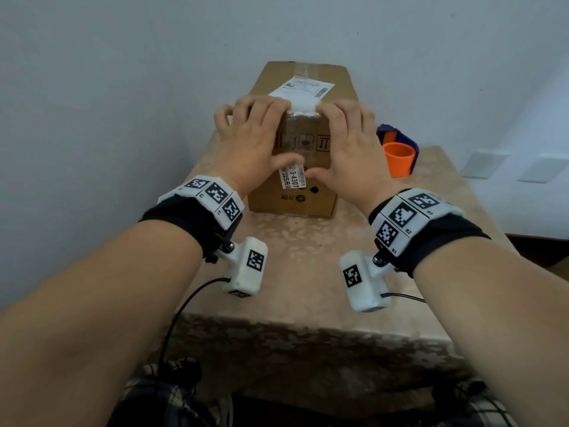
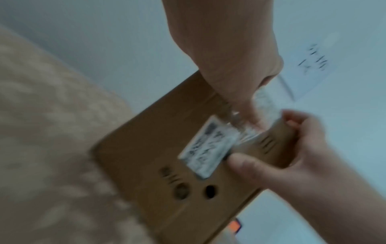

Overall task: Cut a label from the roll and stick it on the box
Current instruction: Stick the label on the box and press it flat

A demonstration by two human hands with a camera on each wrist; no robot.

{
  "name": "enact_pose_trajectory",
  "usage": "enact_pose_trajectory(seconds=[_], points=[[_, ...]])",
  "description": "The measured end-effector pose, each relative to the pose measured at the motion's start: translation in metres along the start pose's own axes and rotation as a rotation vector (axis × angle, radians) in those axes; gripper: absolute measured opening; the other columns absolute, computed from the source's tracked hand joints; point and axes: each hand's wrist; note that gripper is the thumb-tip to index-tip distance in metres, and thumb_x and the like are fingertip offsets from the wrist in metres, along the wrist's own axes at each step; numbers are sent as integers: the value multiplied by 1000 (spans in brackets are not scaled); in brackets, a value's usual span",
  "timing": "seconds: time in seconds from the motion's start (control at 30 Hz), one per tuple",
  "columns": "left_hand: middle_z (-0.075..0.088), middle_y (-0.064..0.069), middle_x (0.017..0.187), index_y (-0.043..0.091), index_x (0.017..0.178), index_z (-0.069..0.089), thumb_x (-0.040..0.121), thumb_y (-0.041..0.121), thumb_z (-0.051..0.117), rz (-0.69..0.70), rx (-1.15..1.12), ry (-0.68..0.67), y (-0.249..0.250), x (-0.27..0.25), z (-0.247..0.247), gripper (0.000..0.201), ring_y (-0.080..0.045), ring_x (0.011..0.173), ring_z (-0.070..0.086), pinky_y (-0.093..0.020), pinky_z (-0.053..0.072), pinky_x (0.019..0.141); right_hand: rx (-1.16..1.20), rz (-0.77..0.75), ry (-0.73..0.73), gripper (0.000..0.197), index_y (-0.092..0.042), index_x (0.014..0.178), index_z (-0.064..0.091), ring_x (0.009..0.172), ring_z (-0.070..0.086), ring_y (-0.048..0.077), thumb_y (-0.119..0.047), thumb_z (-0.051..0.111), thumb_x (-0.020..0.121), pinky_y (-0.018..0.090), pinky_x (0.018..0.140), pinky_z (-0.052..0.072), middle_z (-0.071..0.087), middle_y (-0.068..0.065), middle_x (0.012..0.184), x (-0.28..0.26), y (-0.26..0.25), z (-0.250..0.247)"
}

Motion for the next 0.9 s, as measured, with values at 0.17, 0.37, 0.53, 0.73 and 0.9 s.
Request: enact_pose_trajectory(seconds=[0.17,0.37,0.53,0.73,0.9], points=[[60,-3,103,16,93,56,90,61,38,-15,-3,11,11,39,-19,48,-25,97,51,-39,29,87,151,17,-62,77,-15,132,41,123,36,29,-37,78,68,36,104,36,42,10,133,6,6,-14],[54,-11,111,11,104,52,80,64,51,55,75,36,1,15,1,58,-32,101,48,-42,32,88,202,23,-115,69,-18,129,43,119,36,25,-34,76,70,27,93,33,41,7,130,7,9,-17],[54,-15,112,7,108,48,67,69,61,93,174,-21,4,8,0,75,-34,101,49,-45,32,88,195,11,-148,61,-16,128,43,117,35,27,-20,68,73,25,90,30,41,9,128,9,10,-23],[55,-13,114,9,107,54,82,56,46,61,18,-21,-2,19,-12,54,-33,105,48,-42,31,91,212,21,-177,58,-16,129,43,119,34,27,-16,61,74,25,90,29,39,10,128,10,7,-25],[56,-13,123,9,124,48,78,54,60,164,30,28,-14,2,4,65,-33,112,47,-38,23,94,227,21,-166,57,-17,129,43,118,34,26,-17,61,75,25,88,29,39,10,128,9,8,-24]])
Point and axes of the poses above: each hand's wrist, its own x-axis towards the middle knuckle, its own z-axis out of the palm, y = z × x
